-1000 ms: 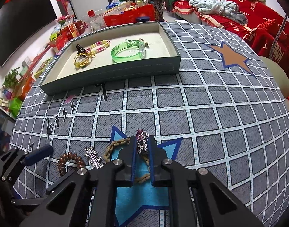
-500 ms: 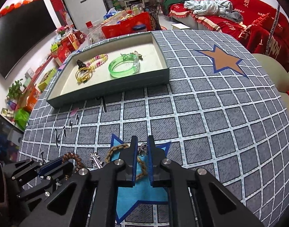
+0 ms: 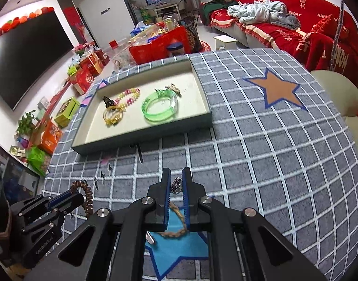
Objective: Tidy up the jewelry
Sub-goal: 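Carry the coil tie and ring into the tray while both tools open to release them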
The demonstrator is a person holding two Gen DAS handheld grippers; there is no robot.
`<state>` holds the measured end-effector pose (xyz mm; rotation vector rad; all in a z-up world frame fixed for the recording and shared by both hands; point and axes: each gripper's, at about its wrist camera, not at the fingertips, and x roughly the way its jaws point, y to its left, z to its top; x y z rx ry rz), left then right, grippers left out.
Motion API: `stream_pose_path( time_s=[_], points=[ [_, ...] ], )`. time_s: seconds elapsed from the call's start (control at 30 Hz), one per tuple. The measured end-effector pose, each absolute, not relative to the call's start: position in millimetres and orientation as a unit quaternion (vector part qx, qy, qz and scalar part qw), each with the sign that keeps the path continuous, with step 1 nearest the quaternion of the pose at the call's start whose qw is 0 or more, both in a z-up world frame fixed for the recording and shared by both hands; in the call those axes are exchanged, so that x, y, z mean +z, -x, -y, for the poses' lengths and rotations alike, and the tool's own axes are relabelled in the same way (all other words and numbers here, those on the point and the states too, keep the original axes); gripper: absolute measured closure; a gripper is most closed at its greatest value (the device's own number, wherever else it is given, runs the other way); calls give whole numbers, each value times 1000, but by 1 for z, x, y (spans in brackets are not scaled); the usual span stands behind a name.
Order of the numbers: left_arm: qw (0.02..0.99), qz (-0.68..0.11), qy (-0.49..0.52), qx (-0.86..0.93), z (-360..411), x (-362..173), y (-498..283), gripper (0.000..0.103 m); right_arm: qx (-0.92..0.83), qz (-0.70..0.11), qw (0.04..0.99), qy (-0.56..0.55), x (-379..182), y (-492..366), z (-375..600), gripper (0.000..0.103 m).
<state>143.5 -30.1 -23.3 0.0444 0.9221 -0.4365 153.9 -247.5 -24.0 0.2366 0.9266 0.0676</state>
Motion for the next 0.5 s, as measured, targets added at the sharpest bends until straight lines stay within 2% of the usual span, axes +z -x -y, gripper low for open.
stream_pose_path(
  time_s=[0.5],
  points=[
    [891,-411,2,-190,9,4,-212,74,71,-438,887,-126,-5,-234,222,92]
  ],
)
